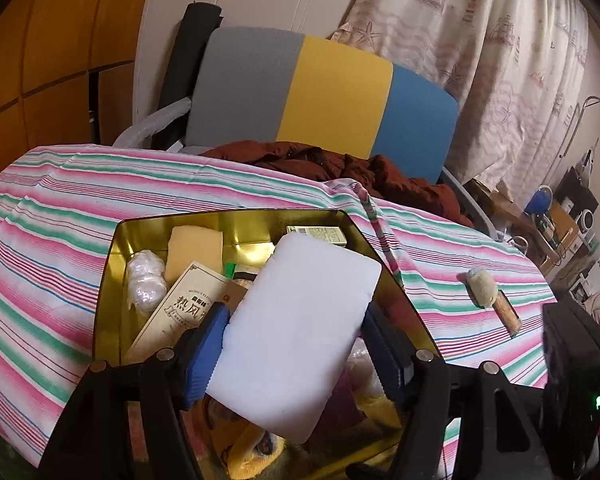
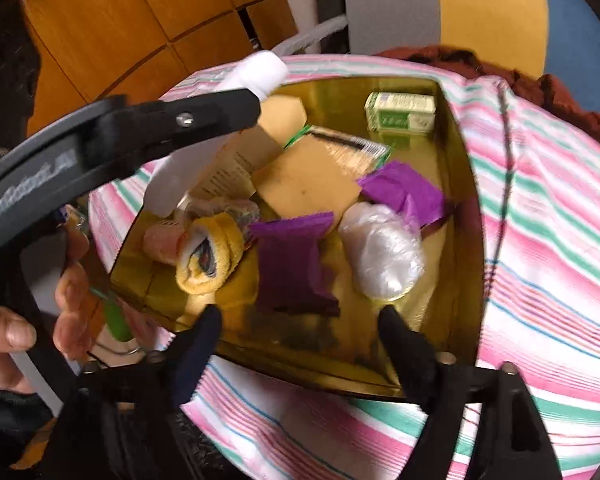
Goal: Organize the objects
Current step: 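Lower the purple sachet into the gold tray and open the right tool while the left tool holds the block, then move the right tool toward the cracker stick pack while the left tool holds the block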
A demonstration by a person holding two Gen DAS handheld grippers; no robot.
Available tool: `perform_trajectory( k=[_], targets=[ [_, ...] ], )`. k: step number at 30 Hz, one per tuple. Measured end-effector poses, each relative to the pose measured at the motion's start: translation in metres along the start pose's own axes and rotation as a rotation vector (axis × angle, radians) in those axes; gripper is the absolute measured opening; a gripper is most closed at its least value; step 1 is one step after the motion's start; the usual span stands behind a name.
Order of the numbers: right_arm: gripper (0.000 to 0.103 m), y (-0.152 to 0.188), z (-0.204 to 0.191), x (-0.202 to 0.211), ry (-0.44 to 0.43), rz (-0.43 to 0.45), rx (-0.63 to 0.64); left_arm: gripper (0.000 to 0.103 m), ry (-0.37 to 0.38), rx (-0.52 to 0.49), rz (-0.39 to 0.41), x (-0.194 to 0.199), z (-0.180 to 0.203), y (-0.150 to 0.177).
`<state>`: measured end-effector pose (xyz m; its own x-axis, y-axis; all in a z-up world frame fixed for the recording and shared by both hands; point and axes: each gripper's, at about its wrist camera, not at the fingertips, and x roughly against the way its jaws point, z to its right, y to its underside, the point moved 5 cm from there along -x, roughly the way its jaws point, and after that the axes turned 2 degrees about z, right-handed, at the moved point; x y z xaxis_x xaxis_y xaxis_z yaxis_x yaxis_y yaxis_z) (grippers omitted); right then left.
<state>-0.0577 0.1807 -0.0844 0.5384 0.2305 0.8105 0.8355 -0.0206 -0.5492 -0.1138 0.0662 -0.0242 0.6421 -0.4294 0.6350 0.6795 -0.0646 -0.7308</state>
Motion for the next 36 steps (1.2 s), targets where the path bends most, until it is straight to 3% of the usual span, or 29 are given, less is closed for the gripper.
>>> perform_trajectory(
  k=[3,5,8,10,19,27,36],
  targets=[
    [0.095,-0.001,-0.004,0.002,0.059,0.052,0.053,0.068,-0.01,-0.015,0.009,0.002,0.002,0.001],
    [0.096,0.0,-0.002,-0.002,0.081,0.042,0.04,0.068,-0.014,-0.025,0.009,0.004,0.003,0.002],
    [0.096,0.003,0.006,-0.005,0.038,0.043,-0.024,0.068,-0.028,-0.046,0.022,0.009,0.006,0.005],
    [0.103,0.006,0.006,-0.011,0.013,0.003,-0.02,0.068,-0.044,-0.072,0.035,0.012,0.009,0.006],
    [0.103,0.001,0.013,0.003,0.077,0.089,-0.034,0.07,-0.094,-0.128,0.043,0.02,0.016,0.008],
    [0.103,-0.011,0.038,0.039,0.141,0.211,-0.142,0.071,-0.083,-0.132,0.06,0.034,0.025,0.007],
    [0.103,-0.008,0.053,0.066,0.171,0.238,-0.196,0.071,-0.087,-0.156,0.066,0.043,0.032,0.009]
  ],
)
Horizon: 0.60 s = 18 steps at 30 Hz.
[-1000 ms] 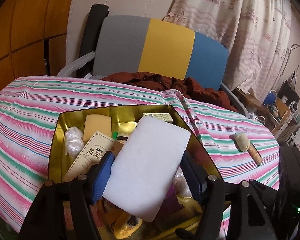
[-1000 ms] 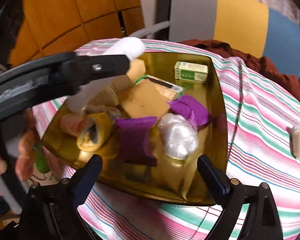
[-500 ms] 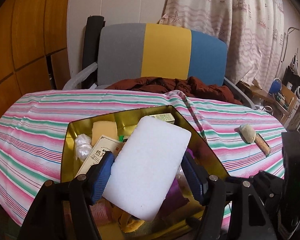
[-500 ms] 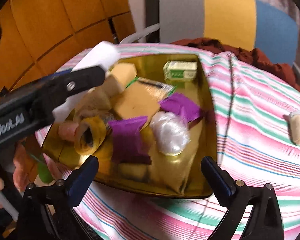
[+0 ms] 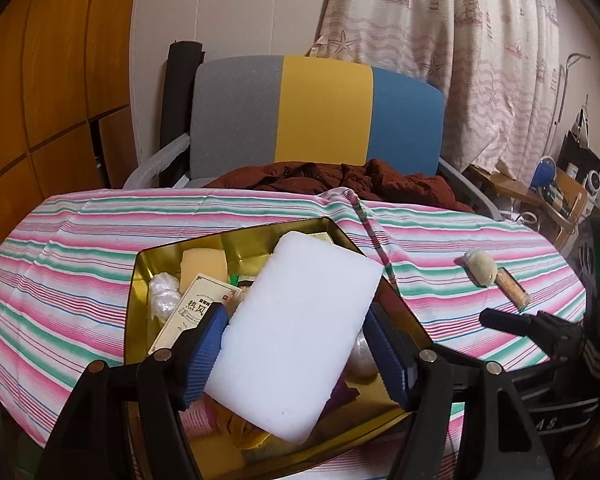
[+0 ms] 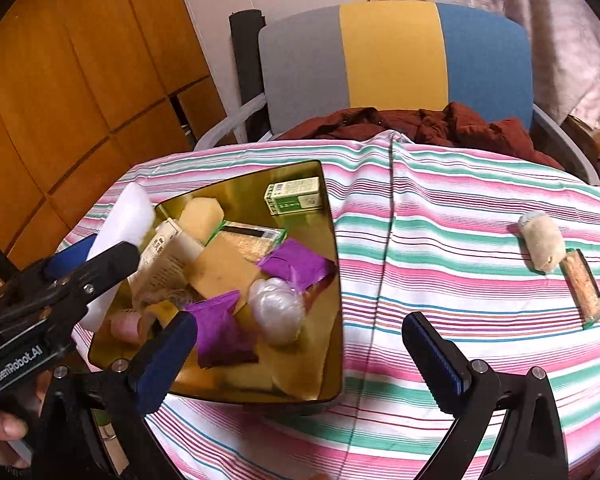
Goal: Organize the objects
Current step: 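Move the right tool toward the cracker stick pack while the left tool holds the block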
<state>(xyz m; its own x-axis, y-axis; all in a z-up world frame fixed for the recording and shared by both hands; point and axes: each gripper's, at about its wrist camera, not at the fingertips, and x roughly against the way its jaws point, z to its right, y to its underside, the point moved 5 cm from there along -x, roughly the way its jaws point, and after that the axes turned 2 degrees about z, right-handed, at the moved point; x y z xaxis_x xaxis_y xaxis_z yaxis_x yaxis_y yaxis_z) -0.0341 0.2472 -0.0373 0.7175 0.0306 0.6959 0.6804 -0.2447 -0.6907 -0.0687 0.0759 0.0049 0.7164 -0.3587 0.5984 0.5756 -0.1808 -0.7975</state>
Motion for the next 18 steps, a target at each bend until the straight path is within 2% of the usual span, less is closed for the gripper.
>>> perform_trajectory(
  k=[10,18],
  targets=[
    [0.103,-0.004,0.024,0.01,0.09,0.022,0.014,0.072,-0.09,-0.033,-0.005,0.004,0.003,0.005],
    [0.103,-0.008,0.037,0.017,0.13,0.024,0.037,0.074,-0.095,-0.033,-0.012,0.007,0.008,0.01]
  ],
)
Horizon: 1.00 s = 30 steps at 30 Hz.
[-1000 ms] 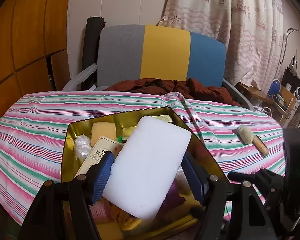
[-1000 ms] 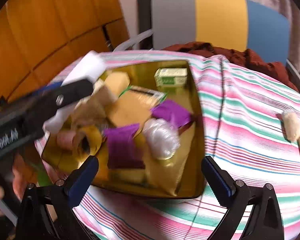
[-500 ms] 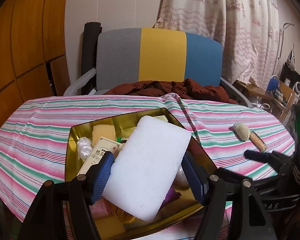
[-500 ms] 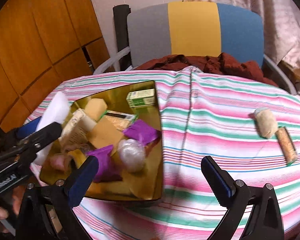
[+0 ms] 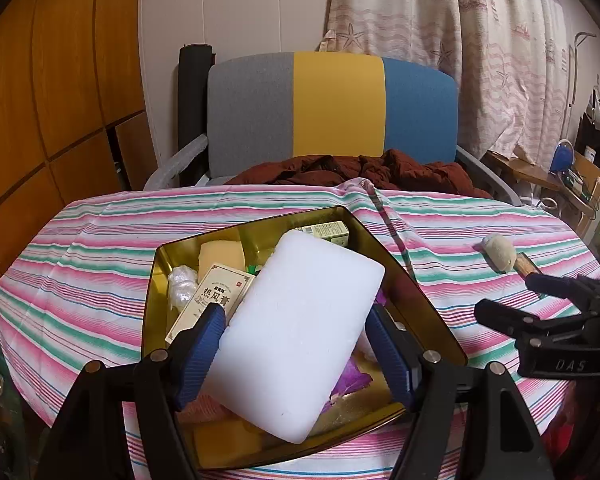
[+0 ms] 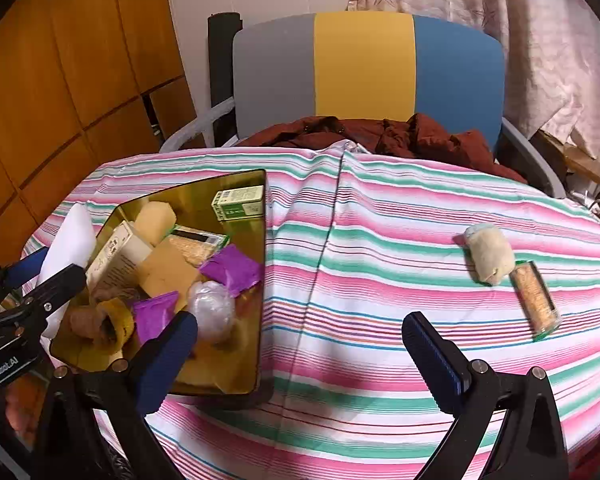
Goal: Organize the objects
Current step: 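Move the right tool toward the cracker stick pack while the left tool holds the block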
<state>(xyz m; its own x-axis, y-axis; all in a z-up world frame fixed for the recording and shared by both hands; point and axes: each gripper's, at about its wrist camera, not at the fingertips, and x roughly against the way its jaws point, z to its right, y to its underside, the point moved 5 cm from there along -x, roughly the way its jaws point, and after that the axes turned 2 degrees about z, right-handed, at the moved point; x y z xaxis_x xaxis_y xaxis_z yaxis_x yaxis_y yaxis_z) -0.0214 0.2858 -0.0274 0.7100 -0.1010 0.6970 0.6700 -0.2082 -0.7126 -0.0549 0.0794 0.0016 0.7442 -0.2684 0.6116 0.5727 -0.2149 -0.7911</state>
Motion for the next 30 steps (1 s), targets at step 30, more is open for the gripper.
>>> perform_trajectory(
  k=[30],
  targets=[
    [0.103,-0.029,0.097,-0.005,0.16,-0.032,0.023,0.074,0.092,-0.107,-0.025,-0.002,0.054,0.007]
  ],
)
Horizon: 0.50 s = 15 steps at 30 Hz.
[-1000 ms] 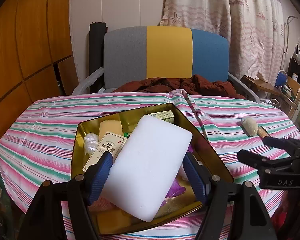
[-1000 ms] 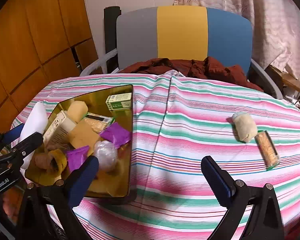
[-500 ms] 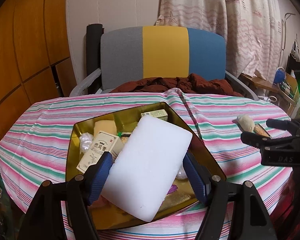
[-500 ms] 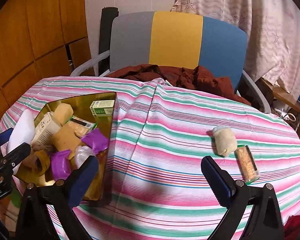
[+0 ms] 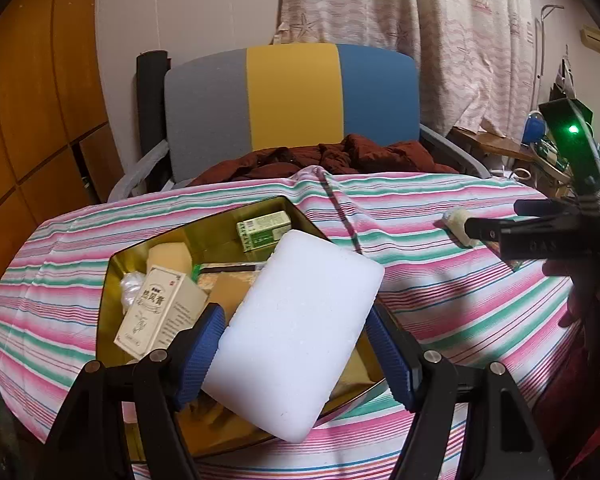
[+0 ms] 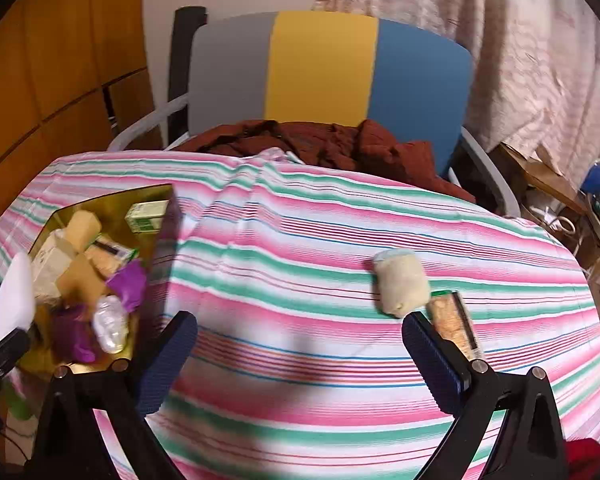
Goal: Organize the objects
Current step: 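Move the right tool toward the cracker stick pack while the left tool holds the block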
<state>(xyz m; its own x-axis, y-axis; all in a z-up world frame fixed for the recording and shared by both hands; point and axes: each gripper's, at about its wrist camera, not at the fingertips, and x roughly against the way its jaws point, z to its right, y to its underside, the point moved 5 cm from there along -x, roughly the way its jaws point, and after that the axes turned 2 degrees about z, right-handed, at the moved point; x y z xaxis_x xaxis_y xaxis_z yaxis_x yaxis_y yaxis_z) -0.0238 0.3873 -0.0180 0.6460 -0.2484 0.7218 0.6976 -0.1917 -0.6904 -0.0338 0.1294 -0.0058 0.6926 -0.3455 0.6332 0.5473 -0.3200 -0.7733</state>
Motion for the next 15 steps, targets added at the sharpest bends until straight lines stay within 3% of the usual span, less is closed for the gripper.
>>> perform_trajectory(
  k=[9,15],
  targets=[
    [0.103,0.002,0.083,-0.029,0.104,-0.02,-0.129,0.074,0.039,-0.063,-0.014,-0.009,0.026,-0.004],
    [0.103,0.019,0.16,-0.043,0.15,-0.038,-0.424,0.074,0.095,-0.103,-0.018,-0.017,0.05,-0.011]
  ],
)
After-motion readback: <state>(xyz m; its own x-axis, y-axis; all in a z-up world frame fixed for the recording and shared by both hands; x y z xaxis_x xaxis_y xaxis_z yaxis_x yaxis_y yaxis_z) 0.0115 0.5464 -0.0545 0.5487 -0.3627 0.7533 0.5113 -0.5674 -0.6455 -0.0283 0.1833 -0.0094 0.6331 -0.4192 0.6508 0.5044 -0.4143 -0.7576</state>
